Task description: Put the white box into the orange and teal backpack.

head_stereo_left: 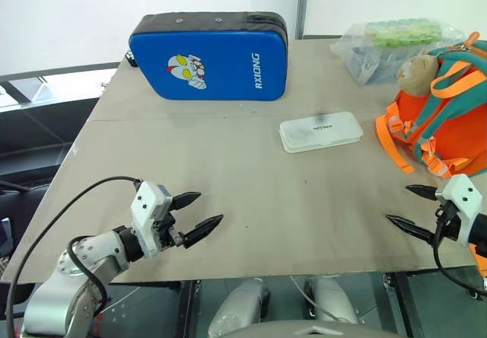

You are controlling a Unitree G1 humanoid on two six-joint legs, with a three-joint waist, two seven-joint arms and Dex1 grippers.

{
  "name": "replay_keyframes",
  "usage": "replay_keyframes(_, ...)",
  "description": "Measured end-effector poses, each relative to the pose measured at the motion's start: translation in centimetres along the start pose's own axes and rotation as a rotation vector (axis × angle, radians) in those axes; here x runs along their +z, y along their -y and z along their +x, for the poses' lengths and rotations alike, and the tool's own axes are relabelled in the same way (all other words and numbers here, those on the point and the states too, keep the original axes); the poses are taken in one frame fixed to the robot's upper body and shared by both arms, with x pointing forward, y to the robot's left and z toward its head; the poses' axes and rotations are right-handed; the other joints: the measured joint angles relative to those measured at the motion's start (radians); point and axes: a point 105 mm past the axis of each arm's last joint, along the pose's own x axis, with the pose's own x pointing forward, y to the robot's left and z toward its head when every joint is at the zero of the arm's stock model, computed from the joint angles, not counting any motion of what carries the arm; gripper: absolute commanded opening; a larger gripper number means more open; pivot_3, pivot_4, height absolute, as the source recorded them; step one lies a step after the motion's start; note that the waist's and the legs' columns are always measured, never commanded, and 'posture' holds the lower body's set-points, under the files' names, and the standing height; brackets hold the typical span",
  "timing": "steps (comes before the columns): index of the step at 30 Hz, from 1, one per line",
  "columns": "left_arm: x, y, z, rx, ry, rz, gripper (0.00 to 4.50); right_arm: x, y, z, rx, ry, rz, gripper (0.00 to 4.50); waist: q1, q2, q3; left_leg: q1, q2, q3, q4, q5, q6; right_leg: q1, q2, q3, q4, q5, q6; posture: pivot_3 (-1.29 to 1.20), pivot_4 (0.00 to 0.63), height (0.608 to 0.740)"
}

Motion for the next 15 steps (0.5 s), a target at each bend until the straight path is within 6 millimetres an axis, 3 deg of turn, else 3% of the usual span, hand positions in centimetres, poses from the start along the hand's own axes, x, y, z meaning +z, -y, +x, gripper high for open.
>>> replay_keyframes(2, 0.0, 0.0, 0.1, 0.004, 0.003, 0.0, 4.45, 0.1, 0.2, 0.1, -0.009, 0.007, 0.001, 4.43, 0.001, 0.0, 0.0, 0.0, 0.0, 0.0, 0.0, 0.0, 0.0, 0.0, 0.0, 0.0, 0.0, 0.0, 0.0, 0.0, 0.15, 0.74)
replay_keyframes(6, 1.2, -0.2, 1.3, 0.031, 0.066, 0.004, 4.45, 3.0, 1.7, 2.2, -0.086, 0.131, 0.019, 4.43, 0.0, 0.0, 0.0, 0.001, 0.001, 0.004, 0.0, 0.0, 0.0, 0.0, -0.001, 0.001, 0.0, 0.0, 0.0, 0.0, 0.15, 0.74)
replay_keyframes(9, 1.7, -0.3, 1.9, 0.052, 0.087, 0.002, 4.45, 4.1, 1.8, 3.2, -0.09, 0.154, 0.044, 4.43, 0.007, -0.001, 0.001, 0.001, 0.002, 0.004, 0.0, -0.001, 0.0, 0.0, 0.0, 0.0, 0.0, 0.0, 0.0, 0.0, 0.15, 0.74)
replay_keyframes(10, 2.0, -0.6, 2.1, 0.081, 0.101, -0.004, 4.5, 4.5, 2.0, 3.8, -0.096, 0.151, 0.061, 3.9, 0.009, -0.001, 0.001, 0.001, 0.002, 0.004, 0.0, -0.001, 0.0, -0.001, 0.0, 0.001, 0.0, 0.0, 0.0, 0.0, 0.15, 0.74)
replay_keyframes(13, 3.5, -1.5, 3.2, 0.142, 0.155, -0.011, 3.68, 6.8, 2.7, 5.9, -0.102, 0.189, 0.09, 2.66, 0.01, -0.001, 0.001, 0.001, 0.002, 0.004, 0.0, -0.001, 0.0, -0.002, 0.0, 0.001, 0.0, 0.0, 0.0, 0.0, 0.15, 0.74)
replay_keyframes(15, 5.2, -2.6, 4.6, 0.209, 0.233, -0.047, 2.68, 8.6, 3.8, 7.4, -0.149, 0.22, 0.087, 1.6, 0.013, -0.001, 0.001, 0.001, 0.002, 0.004, 0.0, -0.001, 0.0, -0.002, 0.0, 0.0, 0.0, 0.001, 0.0, 0.0, 0.15, 0.74)
